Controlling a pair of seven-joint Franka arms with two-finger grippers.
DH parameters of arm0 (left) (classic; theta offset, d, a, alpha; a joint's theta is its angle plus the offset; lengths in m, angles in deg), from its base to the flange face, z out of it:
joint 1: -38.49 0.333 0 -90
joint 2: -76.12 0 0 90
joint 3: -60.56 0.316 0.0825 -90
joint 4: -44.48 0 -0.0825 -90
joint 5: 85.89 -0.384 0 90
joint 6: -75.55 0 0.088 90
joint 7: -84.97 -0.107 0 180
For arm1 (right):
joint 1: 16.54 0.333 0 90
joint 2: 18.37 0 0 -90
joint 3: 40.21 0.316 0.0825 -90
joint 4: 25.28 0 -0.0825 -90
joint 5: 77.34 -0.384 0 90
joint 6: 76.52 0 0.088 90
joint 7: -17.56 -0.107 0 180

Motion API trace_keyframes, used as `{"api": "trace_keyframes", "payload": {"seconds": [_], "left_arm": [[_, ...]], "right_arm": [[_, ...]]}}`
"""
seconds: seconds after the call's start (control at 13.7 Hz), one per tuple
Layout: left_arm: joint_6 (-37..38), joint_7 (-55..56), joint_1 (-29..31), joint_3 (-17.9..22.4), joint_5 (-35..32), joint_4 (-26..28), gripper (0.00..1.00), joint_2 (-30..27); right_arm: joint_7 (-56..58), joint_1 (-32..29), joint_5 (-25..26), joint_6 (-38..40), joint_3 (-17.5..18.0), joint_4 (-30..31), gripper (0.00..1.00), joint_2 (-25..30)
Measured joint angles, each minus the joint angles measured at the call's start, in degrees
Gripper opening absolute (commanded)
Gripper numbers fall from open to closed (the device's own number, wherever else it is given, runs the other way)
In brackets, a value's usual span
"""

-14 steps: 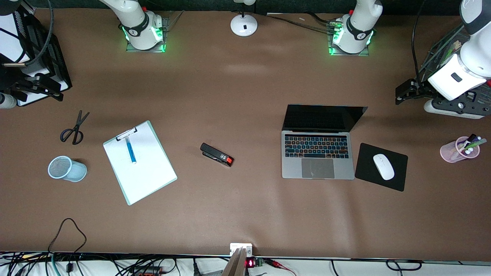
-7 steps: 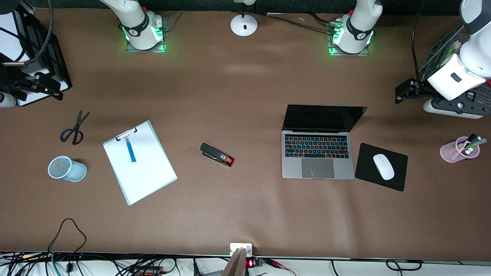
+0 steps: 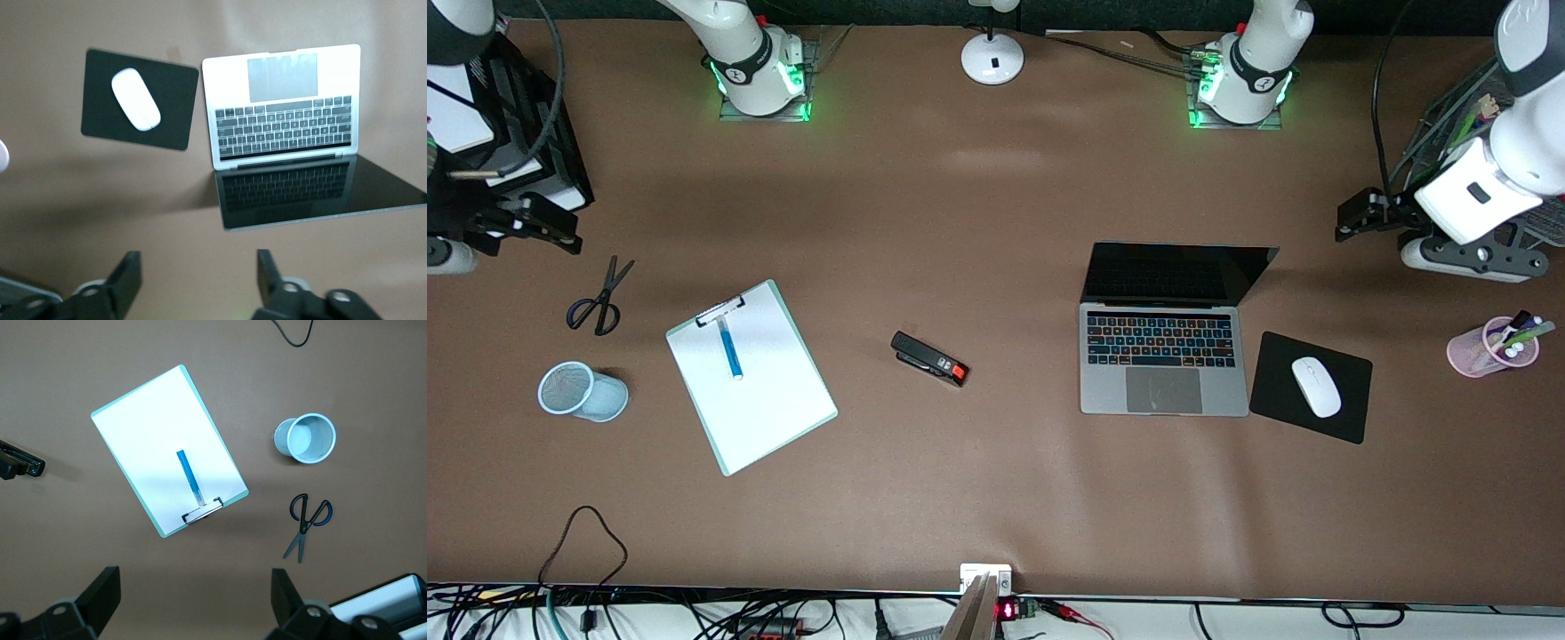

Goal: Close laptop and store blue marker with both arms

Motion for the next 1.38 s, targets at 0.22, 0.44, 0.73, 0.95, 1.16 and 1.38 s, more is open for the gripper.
{"api": "trace_keyframes", "payload": {"seconds": [0.22, 0.44, 0.73, 0.95, 1.16, 1.38], "left_arm": [[3.45, -0.07, 0.3, 0.09, 0.07, -3.62, 0.04, 2.36], [4.17, -0.07, 0.11, -0.15, 0.07, -4.89, 0.02, 3.15], [8.92, 1.33, -0.12, -2.77, 0.27, -5.12, 0.01, 3.27], [9.79, 9.89, -0.34, -10.56, 0.99, -3.8, 0.0, 3.25], [4.01, 16.76, -0.64, -17.42, 1.04, 1.49, 0.0, 3.28], [-5.83, 17.62, -0.68, -18.91, 1.04, 10.77, 0.0, 2.84]], "right_arm": [[0.0, 0.0, -0.27, -1.07, 0.0, 0.05, 1.0, -2.54], [0.0, 0.0, -1.04, -4.3, 0.0, 0.12, 1.0, -5.61], [0.04, 0.32, -1.26, -8.45, 0.05, 0.21, 1.0, -10.65], [0.06, 1.22, -1.27, -11.0, 0.18, 0.26, 1.0, -14.8], [0.06, 2.35, -1.28, -12.74, 0.21, 0.27, 1.0, -18.89], [1.27, 2.54, -1.4, -15.22, 0.21, 0.27, 1.0, -22.55]]}}
